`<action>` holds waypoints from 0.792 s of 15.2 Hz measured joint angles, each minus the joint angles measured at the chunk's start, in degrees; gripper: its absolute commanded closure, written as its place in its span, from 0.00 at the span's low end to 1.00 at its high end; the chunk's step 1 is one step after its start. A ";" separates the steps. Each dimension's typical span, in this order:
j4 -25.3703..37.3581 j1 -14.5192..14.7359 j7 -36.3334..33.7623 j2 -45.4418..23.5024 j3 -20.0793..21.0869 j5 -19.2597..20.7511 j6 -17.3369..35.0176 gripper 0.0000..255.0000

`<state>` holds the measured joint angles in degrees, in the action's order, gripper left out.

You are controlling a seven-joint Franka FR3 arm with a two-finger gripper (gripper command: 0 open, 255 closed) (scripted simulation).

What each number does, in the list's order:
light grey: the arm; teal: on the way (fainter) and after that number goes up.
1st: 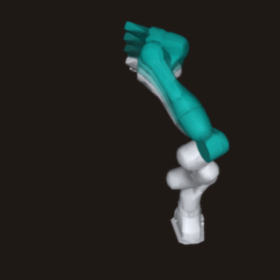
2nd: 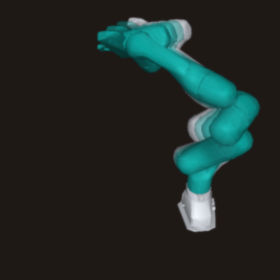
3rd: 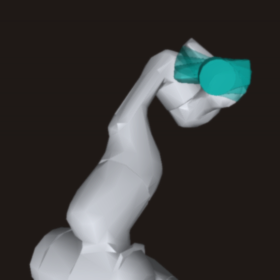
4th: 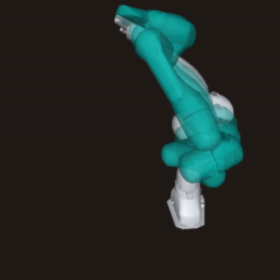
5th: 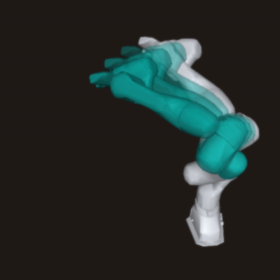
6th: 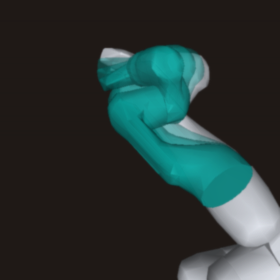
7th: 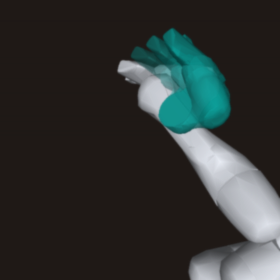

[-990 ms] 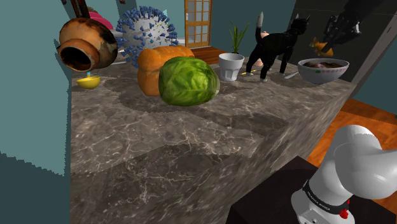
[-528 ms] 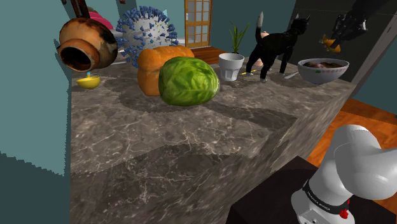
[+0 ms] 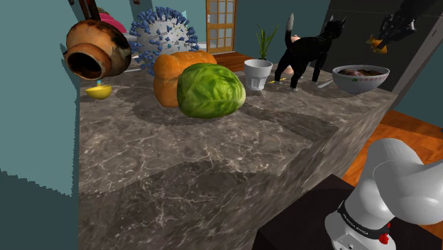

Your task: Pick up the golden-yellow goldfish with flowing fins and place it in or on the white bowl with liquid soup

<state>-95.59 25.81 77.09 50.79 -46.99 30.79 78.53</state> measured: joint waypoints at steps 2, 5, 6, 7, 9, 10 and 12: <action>0.11 0.47 0.81 0.03 -1.30 0.56 0.61 1.00; -2.57 -0.25 0.67 1.36 -1.60 1.25 2.12 1.00; -3.55 -0.56 0.59 1.85 -1.64 1.49 2.62 1.00; -4.44 -0.82 0.55 2.31 -1.74 1.72 3.10 1.00; -6.63 -1.44 0.28 3.33 -1.90 2.22 4.29 1.00; -7.73 -1.62 0.12 3.76 -2.12 2.50 5.02 1.00; -9.94 -2.33 -0.08 4.85 -2.29 3.04 6.16 1.00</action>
<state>-105.53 23.49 77.01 55.64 -49.27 33.83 84.68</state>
